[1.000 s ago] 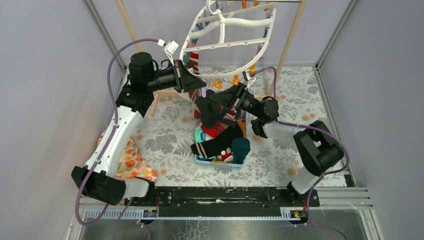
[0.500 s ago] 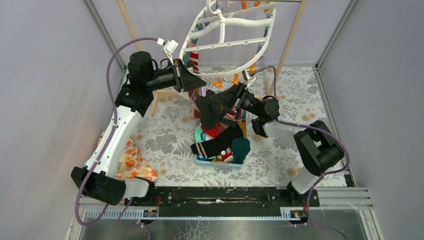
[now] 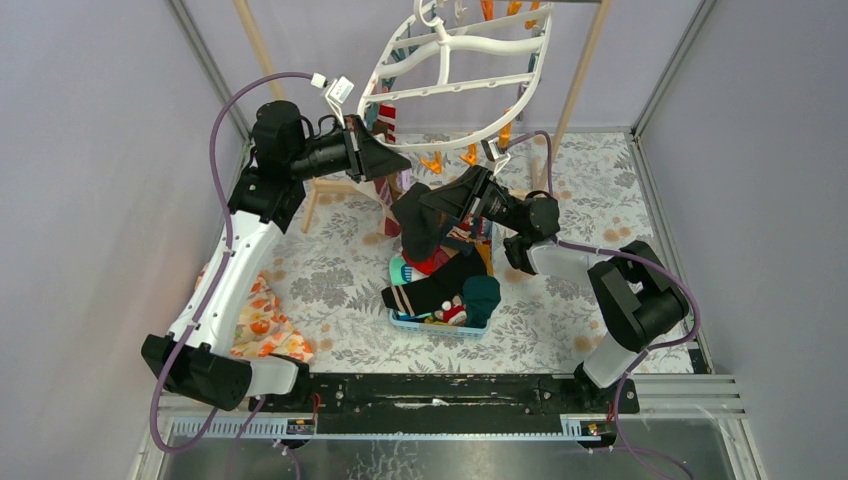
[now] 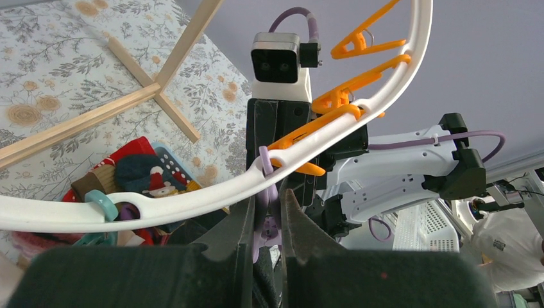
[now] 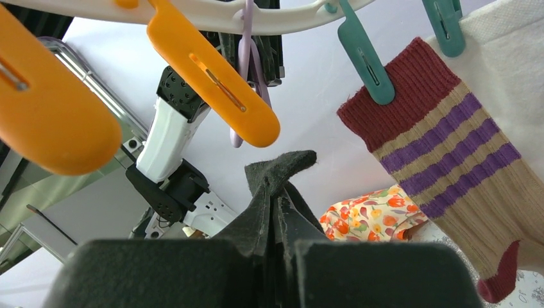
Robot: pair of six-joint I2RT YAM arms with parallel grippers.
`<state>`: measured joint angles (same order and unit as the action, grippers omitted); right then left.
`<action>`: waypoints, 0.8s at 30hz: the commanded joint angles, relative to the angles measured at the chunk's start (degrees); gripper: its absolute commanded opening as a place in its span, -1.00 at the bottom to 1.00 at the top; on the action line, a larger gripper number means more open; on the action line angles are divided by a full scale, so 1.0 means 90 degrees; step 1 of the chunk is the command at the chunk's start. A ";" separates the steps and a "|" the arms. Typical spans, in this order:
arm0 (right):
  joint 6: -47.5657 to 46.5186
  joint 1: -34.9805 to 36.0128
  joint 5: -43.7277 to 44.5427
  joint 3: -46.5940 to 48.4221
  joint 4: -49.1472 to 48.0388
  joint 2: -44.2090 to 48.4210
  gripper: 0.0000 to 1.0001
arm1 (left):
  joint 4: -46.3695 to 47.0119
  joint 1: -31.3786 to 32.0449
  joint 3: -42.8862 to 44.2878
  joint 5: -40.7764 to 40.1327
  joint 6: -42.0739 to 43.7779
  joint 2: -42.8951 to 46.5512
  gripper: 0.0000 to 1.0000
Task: Clip the socks to the hanger
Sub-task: Clamp the sock onto the hanger.
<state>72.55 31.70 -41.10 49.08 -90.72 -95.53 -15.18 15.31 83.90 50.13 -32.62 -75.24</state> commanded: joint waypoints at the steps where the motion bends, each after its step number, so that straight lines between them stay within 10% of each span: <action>1: 0.0013 -0.0086 -0.0044 0.0225 -0.0829 0.0266 -1.00 | 0.0115 0.0003 -0.0101 0.0280 0.0124 0.0117 -1.00; 24: -0.0097 -0.0201 0.0247 0.0193 -0.0838 0.0291 -1.00 | 0.0163 0.0008 -0.0248 0.0245 0.0131 0.0151 -1.00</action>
<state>72.51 30.61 -39.94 49.12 -90.72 -95.53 -14.98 15.31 82.48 50.15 -32.42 -75.24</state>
